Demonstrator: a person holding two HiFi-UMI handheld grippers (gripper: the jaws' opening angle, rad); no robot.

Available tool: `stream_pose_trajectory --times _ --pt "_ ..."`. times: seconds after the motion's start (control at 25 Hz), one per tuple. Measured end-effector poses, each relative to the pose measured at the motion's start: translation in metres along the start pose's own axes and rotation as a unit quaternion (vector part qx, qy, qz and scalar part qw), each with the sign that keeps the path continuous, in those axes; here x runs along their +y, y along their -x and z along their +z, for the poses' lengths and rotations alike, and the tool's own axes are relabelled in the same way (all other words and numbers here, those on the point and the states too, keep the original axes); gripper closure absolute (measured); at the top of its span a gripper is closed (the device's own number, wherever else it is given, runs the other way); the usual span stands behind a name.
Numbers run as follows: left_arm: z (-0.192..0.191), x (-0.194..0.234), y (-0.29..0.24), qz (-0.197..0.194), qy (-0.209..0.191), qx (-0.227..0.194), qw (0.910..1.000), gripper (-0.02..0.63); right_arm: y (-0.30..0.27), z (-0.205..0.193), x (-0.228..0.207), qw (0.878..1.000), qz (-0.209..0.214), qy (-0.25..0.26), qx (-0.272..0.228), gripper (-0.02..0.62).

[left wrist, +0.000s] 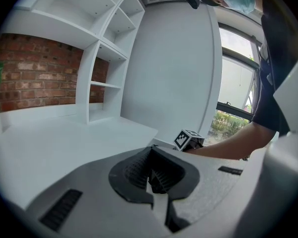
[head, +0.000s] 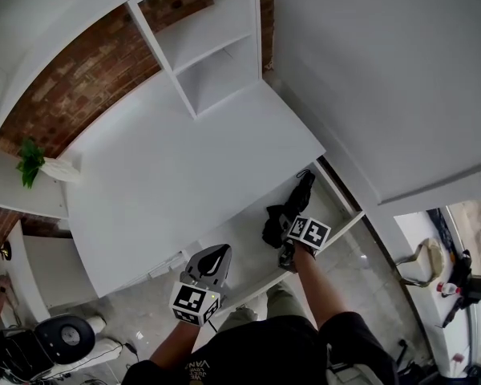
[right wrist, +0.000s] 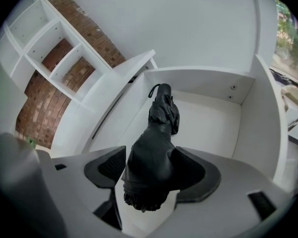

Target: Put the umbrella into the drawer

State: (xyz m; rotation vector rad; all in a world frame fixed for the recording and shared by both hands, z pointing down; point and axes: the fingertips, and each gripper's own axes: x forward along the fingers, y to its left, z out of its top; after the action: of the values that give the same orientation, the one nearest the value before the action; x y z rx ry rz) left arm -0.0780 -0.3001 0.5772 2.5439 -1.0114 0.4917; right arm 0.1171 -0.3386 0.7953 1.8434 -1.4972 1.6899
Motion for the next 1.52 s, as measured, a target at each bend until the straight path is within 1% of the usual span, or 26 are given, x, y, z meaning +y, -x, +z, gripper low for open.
stream_pose_trajectory --times 0.08,0.16,0.2,0.32,0.4,0.44,0.56,0.64,0.84,1.16,1.52 --pt "0.003 0.000 0.003 -0.004 -0.002 -0.005 1.0000 0.600 0.011 0.001 0.004 1.000 0.001 0.017 -0.012 0.302" --pt "0.006 -0.002 0.006 -0.010 -0.006 -0.010 0.9999 0.600 0.024 0.005 0.006 0.999 -0.006 0.038 -0.030 0.391" --pt "0.008 -0.004 0.008 -0.013 -0.008 -0.014 0.9998 0.600 0.030 0.007 0.007 0.998 -0.010 0.047 -0.040 0.416" --pt "0.012 -0.009 0.014 -0.020 -0.015 -0.023 0.9994 0.600 0.051 0.010 0.011 0.995 -0.018 0.064 -0.068 0.516" --pt "0.015 -0.013 0.019 -0.025 -0.019 -0.029 0.9991 0.600 0.065 0.010 0.014 0.993 -0.019 0.075 -0.086 0.566" --pt "0.016 -0.015 0.021 -0.028 -0.021 -0.032 0.9989 0.600 0.071 0.009 0.016 0.992 -0.020 0.080 -0.094 0.580" --pt "0.018 -0.021 0.028 -0.039 -0.026 -0.039 0.9981 0.600 0.092 0.004 0.022 0.987 -0.022 0.097 -0.123 0.592" --pt "0.017 -0.027 0.037 -0.046 -0.031 -0.044 0.9975 0.600 0.113 0.000 0.028 0.982 -0.016 0.109 -0.153 0.594" --pt "0.012 -0.036 0.058 -0.058 -0.038 -0.052 0.9963 0.600 0.162 -0.009 0.041 0.972 0.003 0.110 -0.208 0.594" --pt "0.005 -0.046 0.090 -0.066 -0.042 -0.065 0.9948 0.600 0.229 -0.035 0.061 0.957 0.029 0.119 -0.263 0.594" --pt "0.003 -0.053 0.122 -0.080 -0.052 -0.082 0.9920 0.600 0.293 -0.074 0.081 0.936 0.041 0.161 -0.310 0.594"
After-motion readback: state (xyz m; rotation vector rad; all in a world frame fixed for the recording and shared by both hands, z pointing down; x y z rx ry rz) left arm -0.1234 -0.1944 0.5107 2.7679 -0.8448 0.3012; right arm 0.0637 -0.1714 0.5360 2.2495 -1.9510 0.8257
